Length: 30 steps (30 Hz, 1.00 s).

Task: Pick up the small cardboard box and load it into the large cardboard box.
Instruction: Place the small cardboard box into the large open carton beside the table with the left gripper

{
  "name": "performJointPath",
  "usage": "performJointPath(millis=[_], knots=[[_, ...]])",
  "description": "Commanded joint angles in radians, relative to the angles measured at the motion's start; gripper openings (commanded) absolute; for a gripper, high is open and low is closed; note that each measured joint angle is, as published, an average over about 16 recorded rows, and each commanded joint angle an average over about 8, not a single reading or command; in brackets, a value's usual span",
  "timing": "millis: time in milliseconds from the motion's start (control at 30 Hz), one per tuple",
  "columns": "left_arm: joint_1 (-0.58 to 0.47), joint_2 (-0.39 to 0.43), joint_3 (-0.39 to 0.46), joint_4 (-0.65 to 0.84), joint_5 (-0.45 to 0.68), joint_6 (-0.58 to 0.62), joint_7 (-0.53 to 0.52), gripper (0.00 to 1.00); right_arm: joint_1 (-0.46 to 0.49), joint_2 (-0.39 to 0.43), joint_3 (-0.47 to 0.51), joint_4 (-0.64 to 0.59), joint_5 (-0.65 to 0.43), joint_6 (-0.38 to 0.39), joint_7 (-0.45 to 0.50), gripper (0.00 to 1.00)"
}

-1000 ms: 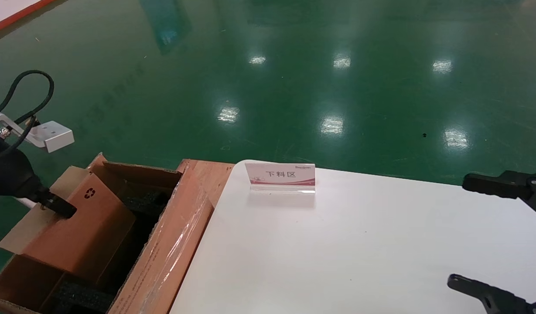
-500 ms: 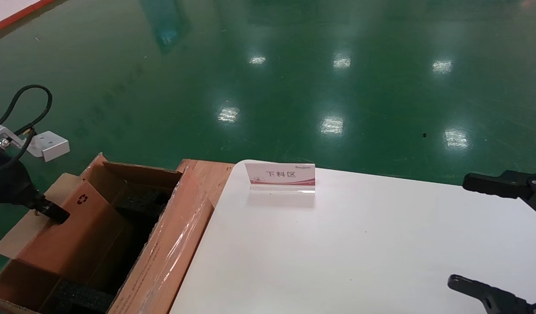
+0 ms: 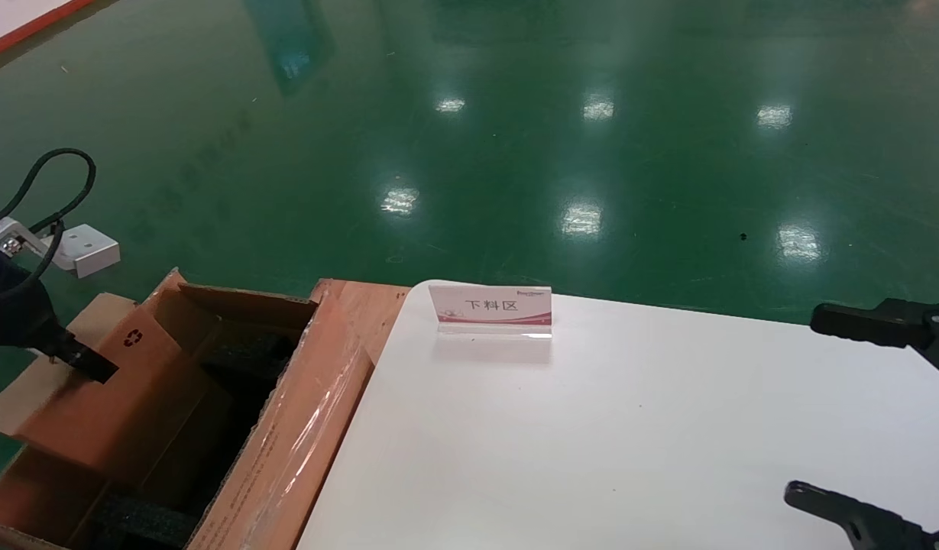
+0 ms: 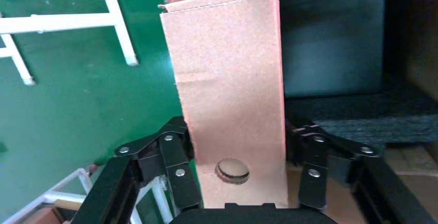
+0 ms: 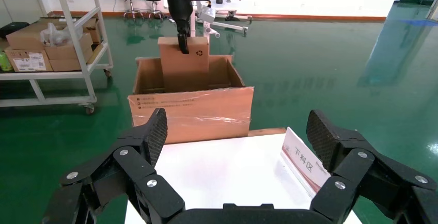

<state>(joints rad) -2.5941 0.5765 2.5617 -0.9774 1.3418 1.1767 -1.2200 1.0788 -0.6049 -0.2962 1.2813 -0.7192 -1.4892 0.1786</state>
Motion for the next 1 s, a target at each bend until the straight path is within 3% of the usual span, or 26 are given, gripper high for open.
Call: performJointPath(millis=[33, 1000], knots=[[0.008, 0.003, 0.001, 0.004, 0.005, -0.009, 0.000, 0.00, 0.000, 0.000, 0.000, 0.000, 0.000, 0.000, 0.000, 1.00], [0.221, 0.061, 0.007, 0.104, -0.005, -0.120, -0.019, 0.00, 0.000, 0.001, -0.002, 0.000, 0.001, 0.001, -0.001, 1.00]])
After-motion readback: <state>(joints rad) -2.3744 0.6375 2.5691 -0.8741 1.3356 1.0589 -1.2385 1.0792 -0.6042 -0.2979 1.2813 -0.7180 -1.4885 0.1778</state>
